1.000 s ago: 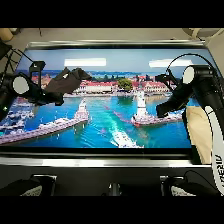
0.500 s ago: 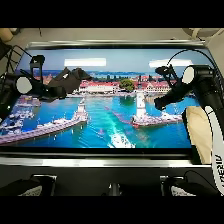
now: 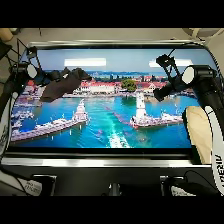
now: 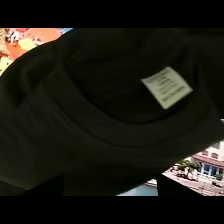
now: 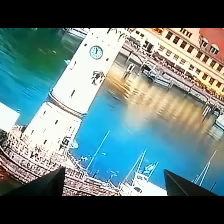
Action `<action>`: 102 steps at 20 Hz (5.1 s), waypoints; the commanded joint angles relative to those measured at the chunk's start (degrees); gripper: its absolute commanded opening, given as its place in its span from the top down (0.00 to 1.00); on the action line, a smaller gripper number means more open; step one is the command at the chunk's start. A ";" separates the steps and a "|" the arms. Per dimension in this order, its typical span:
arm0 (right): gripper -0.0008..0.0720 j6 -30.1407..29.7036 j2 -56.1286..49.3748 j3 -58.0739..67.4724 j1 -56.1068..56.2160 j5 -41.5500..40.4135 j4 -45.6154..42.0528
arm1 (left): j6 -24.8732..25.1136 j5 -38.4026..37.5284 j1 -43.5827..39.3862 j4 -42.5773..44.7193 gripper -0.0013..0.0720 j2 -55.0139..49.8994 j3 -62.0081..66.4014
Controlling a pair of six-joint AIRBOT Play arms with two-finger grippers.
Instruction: Fold the shirts.
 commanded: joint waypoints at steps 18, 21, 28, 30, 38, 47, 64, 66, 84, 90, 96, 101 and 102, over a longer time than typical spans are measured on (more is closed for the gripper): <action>0.07 -5.18 18.38 17.99 -0.02 -9.84 -8.46 | 28.96 6.86 -15.37 -14.49 0.95 29.11 20.22; 0.07 -5.16 26.84 19.21 -0.02 -10.56 -8.46 | 27.98 9.64 -21.86 -14.47 0.96 38.14 19.69; 0.07 -3.32 33.53 19.06 -0.02 7.76 -8.22 | 20.26 1.14 -24.22 -11.34 0.96 41.33 4.00; 0.07 -2.82 29.94 18.32 -0.02 21.16 -7.08 | 19.78 1.38 -24.22 -11.02 0.96 41.24 -7.17; 0.04 -10.60 16.13 -20.83 -0.02 20.37 17.05 | 13.62 4.59 -24.22 -11.06 0.95 40.92 -41.16; 0.04 -16.31 6.12 -39.47 -0.02 13.75 22.84 | 13.64 4.70 -24.22 -11.04 0.95 41.03 -41.27; 0.95 -8.59 3.15 -12.83 -7.85 2.05 17.88 | 16.50 4.72 -18.21 -11.04 0.95 43.08 -36.63; 0.95 -8.33 3.08 -3.43 -8.35 -4.39 12.26 | 14.10 2.64 -16.83 -11.04 0.95 42.73 -37.20; 0.05 -5.40 -6.05 -17.14 -8.11 19.74 15.32 | 9.84 5.68 -19.69 -16.85 0.95 37.22 -48.63; 0.15 -2.05 -6.08 -27.39 -8.11 10.16 23.52 | 9.84 5.79 -19.69 -16.85 0.95 37.22 -48.63; 0.95 -13.73 0.61 -15.69 -8.35 14.53 24.50 | 19.52 5.25 -19.63 -13.70 0.96 44.57 -41.72; 0.95 -13.57 21.20 17.68 -8.35 3.28 8.85 | 17.53 6.14 -16.48 -3.15 0.96 59.91 -15.56; 0.95 -12.33 25.51 21.49 -8.35 -0.61 7.26 | 16.13 7.26 -15.37 -2.82 0.96 62.18 -10.93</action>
